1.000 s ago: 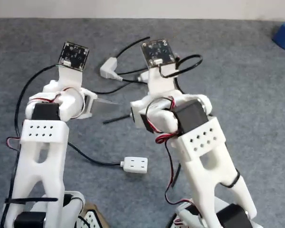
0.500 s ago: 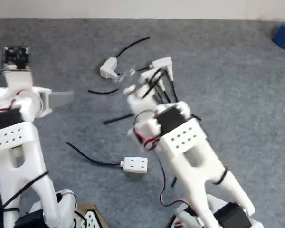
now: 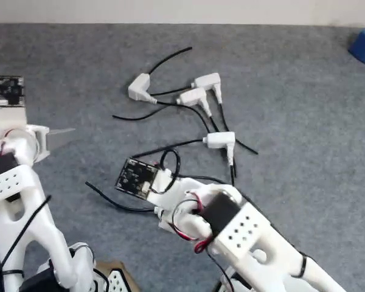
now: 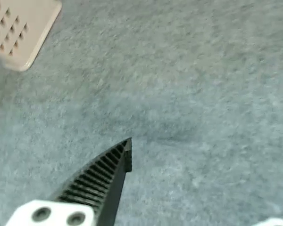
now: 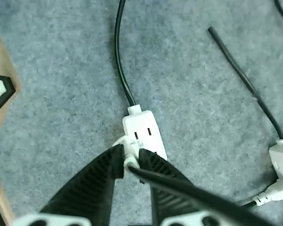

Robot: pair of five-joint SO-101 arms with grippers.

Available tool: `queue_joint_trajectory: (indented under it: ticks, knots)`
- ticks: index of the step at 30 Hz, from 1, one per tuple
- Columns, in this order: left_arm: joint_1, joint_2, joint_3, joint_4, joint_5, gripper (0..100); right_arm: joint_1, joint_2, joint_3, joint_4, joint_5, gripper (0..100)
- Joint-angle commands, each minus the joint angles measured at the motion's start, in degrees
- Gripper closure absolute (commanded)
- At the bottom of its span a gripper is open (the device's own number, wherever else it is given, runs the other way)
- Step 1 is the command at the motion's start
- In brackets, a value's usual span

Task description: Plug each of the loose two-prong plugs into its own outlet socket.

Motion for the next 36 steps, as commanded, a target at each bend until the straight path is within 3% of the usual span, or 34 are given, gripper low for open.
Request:
queue_joint_trajectory:
  ticks: [1, 8, 14, 16, 27, 36]
  knots:
    - [-1.63, -0.13, -0.66, -1.14, -0.44, 46, 0.04, -3.47, 0.75, -1.19, 0.7, 99.2]
    - [-1.63, -0.13, 0.57, -1.14, -2.99, 46, 4.44, -3.56, 2.07, -4.44, -3.16, 99.2]
    - [-1.63, -0.13, 0.66, -1.14, -2.9, 46, 12.62, -3.65, 5.32, -7.52, -25.85, 99.2]
    - [-1.63, -0.13, 0.66, -1.14, -2.9, 46, 14.64, -4.09, 6.46, -7.6, -28.75, 99.2]
    - [-1.71, -0.13, 0.66, -1.14, -3.08, 46, 15.96, -4.09, 7.08, -7.34, -27.25, 99.2]
    - [-1.71, -0.13, 0.66, -1.14, -3.08, 46, 6.29, -4.18, 6.73, -4.7, -2.37, 99.2]
